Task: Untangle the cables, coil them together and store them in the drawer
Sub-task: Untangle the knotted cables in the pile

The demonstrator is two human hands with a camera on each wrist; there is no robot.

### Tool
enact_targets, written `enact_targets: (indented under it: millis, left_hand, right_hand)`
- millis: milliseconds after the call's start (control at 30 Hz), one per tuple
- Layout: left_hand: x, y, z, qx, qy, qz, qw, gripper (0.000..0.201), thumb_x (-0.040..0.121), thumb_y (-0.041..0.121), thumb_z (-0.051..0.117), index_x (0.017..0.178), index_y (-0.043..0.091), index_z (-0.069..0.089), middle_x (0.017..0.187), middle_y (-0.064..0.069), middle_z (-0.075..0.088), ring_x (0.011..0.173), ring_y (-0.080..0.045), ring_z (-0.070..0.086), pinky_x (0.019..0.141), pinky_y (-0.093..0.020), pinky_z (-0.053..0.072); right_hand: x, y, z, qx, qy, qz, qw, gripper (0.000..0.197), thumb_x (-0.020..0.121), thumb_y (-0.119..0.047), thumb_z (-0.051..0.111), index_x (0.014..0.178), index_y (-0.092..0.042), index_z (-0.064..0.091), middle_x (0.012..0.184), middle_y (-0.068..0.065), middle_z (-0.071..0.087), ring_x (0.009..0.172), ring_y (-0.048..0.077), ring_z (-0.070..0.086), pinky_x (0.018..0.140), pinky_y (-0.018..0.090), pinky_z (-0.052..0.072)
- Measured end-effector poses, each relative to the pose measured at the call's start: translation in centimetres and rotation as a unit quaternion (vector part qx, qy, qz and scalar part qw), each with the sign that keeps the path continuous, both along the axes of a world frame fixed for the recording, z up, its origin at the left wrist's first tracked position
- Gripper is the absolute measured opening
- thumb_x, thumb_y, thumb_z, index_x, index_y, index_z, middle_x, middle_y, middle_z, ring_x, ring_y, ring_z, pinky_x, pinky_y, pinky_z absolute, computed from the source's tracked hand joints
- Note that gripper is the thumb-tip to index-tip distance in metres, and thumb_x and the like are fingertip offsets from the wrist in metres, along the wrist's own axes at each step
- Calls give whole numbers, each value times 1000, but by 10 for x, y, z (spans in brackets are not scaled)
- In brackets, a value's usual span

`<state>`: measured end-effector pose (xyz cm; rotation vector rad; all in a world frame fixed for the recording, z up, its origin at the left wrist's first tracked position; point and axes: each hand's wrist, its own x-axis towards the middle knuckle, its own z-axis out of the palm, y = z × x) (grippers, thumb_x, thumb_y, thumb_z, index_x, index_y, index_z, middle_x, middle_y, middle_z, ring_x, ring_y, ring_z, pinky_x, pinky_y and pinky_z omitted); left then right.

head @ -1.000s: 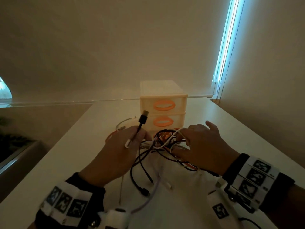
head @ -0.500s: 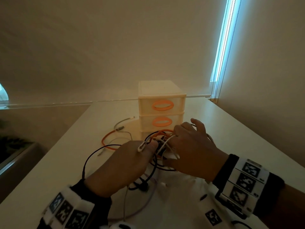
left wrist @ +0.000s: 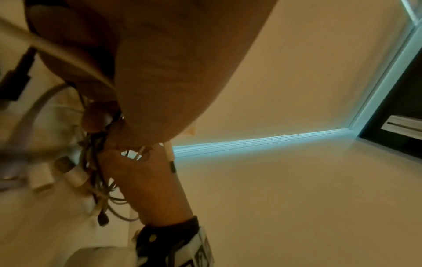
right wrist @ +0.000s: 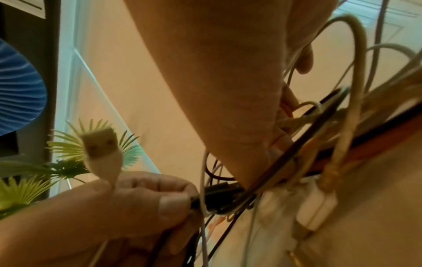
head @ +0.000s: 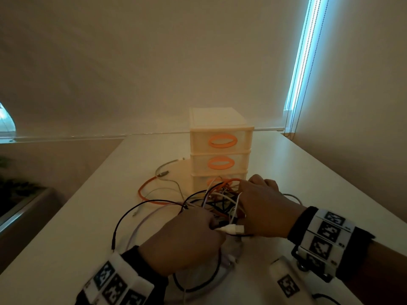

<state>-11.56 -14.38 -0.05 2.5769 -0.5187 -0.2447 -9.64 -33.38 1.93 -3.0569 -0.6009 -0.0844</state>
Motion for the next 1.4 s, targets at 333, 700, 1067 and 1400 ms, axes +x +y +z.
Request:
enact_targets:
  millis: [333,700,1067,1400]
  left_hand:
    - [12,40,28,-127,-39,69,989,30,99,24,53,71,14,54,47,12,44,42,-4,37,49,-25,28]
    - [15,68,54,-291,-39,108,950,30,74,50,53,65,21,52,65,-3,44,64,-23,36,66,-44,32]
    - [12,34,24,-264,-37,-21,964,51,107,23,46,64,46,62,60,21,53,56,2,45,60,-19,35]
    - [13,32,23,-475,-38,-24,879,42,91,46,54,86,4,51,72,-5,42,68,-25,34,73,-45,30]
  right_hand:
    - [18,-49,26,81,-32,-54,995,19,87,-46,63,91,-28,66,103,-8,53,98,12,45,88,35,46]
    - [15,-62,57,116,-172,-61,976,30,79,-49,52,83,-24,68,91,-6,52,87,16,50,74,37,48]
    - [21,-36,31,187,-149,69,969,4,83,-38,68,87,-37,66,107,-12,51,100,8,50,84,39,51]
    - [13,-9,21,139,-22,164,976,44,91,-47,67,133,-43,54,115,-19,62,94,-2,58,81,19,49]
